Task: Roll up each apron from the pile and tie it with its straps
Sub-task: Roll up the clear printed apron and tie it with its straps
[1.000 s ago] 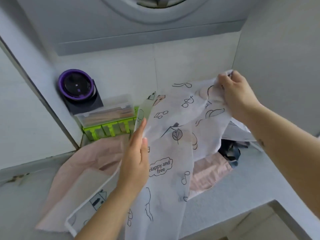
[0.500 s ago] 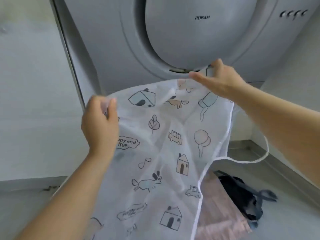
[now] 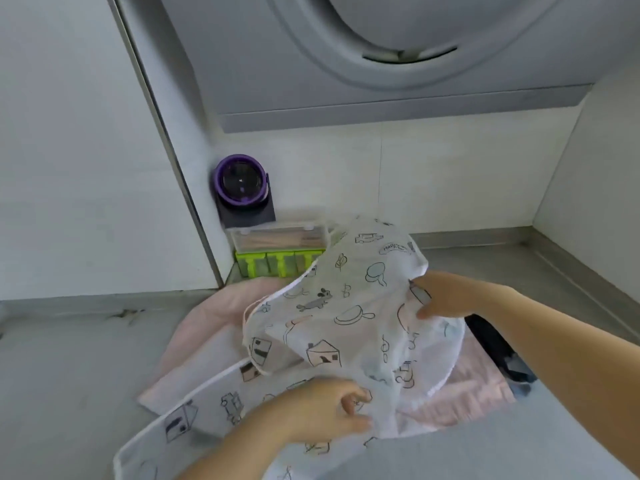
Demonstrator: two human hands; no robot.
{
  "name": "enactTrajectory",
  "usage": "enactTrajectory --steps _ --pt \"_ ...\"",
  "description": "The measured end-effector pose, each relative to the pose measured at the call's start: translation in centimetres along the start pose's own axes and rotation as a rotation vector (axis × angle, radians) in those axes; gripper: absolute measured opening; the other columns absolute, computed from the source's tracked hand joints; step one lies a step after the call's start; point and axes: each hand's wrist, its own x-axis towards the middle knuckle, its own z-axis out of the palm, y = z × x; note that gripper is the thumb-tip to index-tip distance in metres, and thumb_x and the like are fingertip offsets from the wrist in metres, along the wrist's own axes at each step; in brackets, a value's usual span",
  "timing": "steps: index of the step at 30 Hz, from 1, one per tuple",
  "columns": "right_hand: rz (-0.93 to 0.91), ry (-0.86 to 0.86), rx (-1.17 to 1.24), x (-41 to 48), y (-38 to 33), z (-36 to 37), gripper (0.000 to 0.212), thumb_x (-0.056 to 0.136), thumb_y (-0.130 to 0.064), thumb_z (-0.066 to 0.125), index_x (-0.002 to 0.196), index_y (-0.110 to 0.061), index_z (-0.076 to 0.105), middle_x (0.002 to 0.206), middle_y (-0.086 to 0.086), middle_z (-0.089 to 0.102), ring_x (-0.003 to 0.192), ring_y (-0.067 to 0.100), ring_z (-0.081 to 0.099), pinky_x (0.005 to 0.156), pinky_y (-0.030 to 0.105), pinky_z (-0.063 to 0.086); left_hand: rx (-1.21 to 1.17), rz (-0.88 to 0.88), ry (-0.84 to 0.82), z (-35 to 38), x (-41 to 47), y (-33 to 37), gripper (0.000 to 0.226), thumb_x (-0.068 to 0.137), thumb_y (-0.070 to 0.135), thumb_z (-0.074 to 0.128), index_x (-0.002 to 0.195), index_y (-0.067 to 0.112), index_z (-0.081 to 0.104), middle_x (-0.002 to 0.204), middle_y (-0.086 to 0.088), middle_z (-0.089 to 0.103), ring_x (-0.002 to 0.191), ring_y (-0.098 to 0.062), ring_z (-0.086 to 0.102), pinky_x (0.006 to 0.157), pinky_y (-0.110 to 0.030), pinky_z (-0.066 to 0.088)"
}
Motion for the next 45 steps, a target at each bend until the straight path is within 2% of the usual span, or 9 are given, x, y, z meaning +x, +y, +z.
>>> enactTrajectory --steps 5,10,15,18,22,29,38,42,45 --pt "0.046 0.030 -0.004 -0.7 0.3 0.6 0.056 0.089 -0.028 0.062 0.138 -0.012 0.039 0.115 -0.006 0.053 0.102 0.017 0.053 0.079 0.016 0.038 0.095 -0.034 0.603 -4.7 3.3 -3.4 0.045 0.086 0.033 0.064 0.125 0.025 0.042 0.122 0.007 0.040 0.124 -0.017 0.040 0.103 -0.030 0.034" --pt "0.115 0.057 0.011 -1.1 1.1 1.4 0.022 0.085 -0.035 0.066 0.088 -0.025 0.046 0.082 -0.011 0.047 0.066 0.005 0.042 0.057 0.018 0.030 0.313 -0.141 0.291 -6.4 7.2 -7.6 0.087 0.083 0.026 0.063 0.149 0.040 0.007 0.153 0.002 0.004 0.143 -0.029 0.014 0.114 -0.043 0.020" --pt "0.204 -0.036 0.071 -2.0 1.7 1.4 0.078 0.071 -0.044 0.078 0.135 -0.020 0.041 0.127 -0.005 0.054 0.109 0.017 0.053 0.096 0.029 0.043 0.272 0.007 0.608 -7.2 8.9 -7.7 0.060 0.086 -0.004 0.053 0.101 0.054 0.060 0.114 0.013 0.061 0.111 -0.015 0.054 0.078 -0.016 0.038" --pt "0.295 -0.029 0.166 -3.1 3.3 0.1 0.059 0.070 -0.037 0.080 0.118 -0.020 0.051 0.109 -0.003 0.061 0.096 0.018 0.058 0.092 0.035 0.048 0.135 -0.011 0.697 -9.7 8.6 -8.6 0.069 0.086 -0.007 0.051 0.094 0.060 0.061 0.110 0.006 0.068 0.093 -0.019 0.062 0.081 -0.032 0.051" --pt "0.424 0.281 0.278 -3.8 4.4 -3.1 0.033 0.077 -0.025 0.075 0.097 -0.004 0.059 0.087 0.010 0.062 0.068 0.018 0.052 0.063 0.029 0.044 0.065 0.029 0.890 -15.1 5.6 -7.5 0.035 0.088 -0.009 0.053 0.109 0.015 0.069 0.102 -0.008 0.070 0.082 -0.021 0.058 0.067 -0.031 0.042" --pt "0.390 0.826 0.437 -5.2 0.0 -11.4 0.040 0.082 -0.032 0.068 0.061 -0.008 0.044 0.058 0.004 0.044 0.052 0.019 0.040 0.046 0.027 0.029 0.197 0.108 1.131 -25.1 -4.0 -3.9 0.029 0.090 -0.005 0.054 0.108 0.013 0.068 0.096 -0.008 0.069 0.080 -0.025 0.059 0.066 -0.030 0.042" --pt "0.404 1.128 -0.262 -6.8 -7.6 -17.8 0.090 0.071 -0.087 0.030 0.132 -0.021 0.034 0.117 0.008 0.049 0.104 0.030 0.054 0.086 0.038 0.036 0.227 0.042 1.418 -32.2 -13.2 2.7 0.042 0.074 -0.015 0.041 0.087 0.018 0.064 0.095 -0.017 0.062 0.079 -0.036 0.056 0.062 -0.036 0.045" --pt "0.138 1.077 -0.339 -6.5 -10.0 -15.8 0.112 0.056 -0.097 0.007 0.148 -0.033 0.015 0.150 0.006 0.024 0.137 0.028 0.022 0.108 0.049 0.018 0.248 0.065 1.536 -33.1 -14.5 4.6 0.038 0.075 -0.013 0.043 0.081 0.020 0.062 0.088 -0.014 0.063 0.074 -0.032 0.053 0.058 -0.032 0.037" --pt "-0.055 0.848 -0.358 -3.8 -13.5 -11.4 0.114 0.059 -0.094 0.029 0.150 -0.031 -0.003 0.159 -0.004 -0.002 0.146 0.023 -0.011 0.111 0.058 -0.013 0.228 0.137 1.576 -32.8 -14.7 7.1 0.036 0.080 -0.009 0.043 0.082 0.022 0.061 0.085 -0.004 0.059 0.076 -0.027 0.049 0.060 -0.029 0.033"
